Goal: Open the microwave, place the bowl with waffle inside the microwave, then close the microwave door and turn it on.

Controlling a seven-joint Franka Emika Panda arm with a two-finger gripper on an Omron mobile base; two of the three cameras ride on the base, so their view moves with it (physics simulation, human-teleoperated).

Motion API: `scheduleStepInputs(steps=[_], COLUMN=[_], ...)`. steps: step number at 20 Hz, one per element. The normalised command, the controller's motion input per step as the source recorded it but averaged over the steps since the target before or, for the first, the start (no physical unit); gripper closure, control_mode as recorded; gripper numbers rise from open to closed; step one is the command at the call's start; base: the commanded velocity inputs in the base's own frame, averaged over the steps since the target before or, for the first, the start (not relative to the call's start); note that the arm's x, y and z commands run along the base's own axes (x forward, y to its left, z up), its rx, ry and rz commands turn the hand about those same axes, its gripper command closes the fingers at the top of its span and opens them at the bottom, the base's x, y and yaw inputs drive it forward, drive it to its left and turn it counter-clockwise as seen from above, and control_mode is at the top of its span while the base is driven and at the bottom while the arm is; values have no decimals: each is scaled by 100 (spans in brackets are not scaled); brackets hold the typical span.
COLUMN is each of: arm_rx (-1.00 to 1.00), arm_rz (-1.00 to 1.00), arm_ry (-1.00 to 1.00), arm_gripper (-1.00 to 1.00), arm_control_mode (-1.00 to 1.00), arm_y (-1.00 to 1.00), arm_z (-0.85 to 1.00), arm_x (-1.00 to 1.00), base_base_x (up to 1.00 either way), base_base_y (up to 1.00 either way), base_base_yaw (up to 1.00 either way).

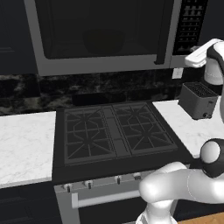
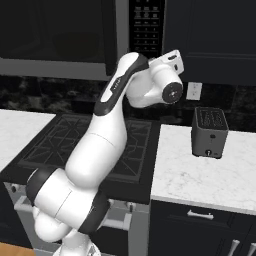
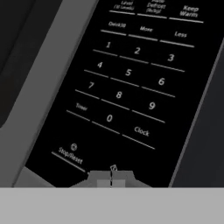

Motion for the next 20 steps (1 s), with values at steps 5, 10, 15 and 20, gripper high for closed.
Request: scheduleStepInputs(steps=[5, 10, 15, 20], arm_rx=[0, 0, 0, 0], arm_rz=[0, 1, 2, 5], arm_ry=[0, 0, 0, 0], arm_gripper=[100, 100, 100, 100], arm_control_mode=[-100, -100, -100, -100], arm_y=[-1, -1, -2, -4], arm_z=[-8, -16, -9, 6], arm_x=[32, 37, 16, -73], base_base_x=[0, 0, 0, 0], base_base_y=[0, 0, 0, 0], base_base_yaw=[0, 0, 0, 0])
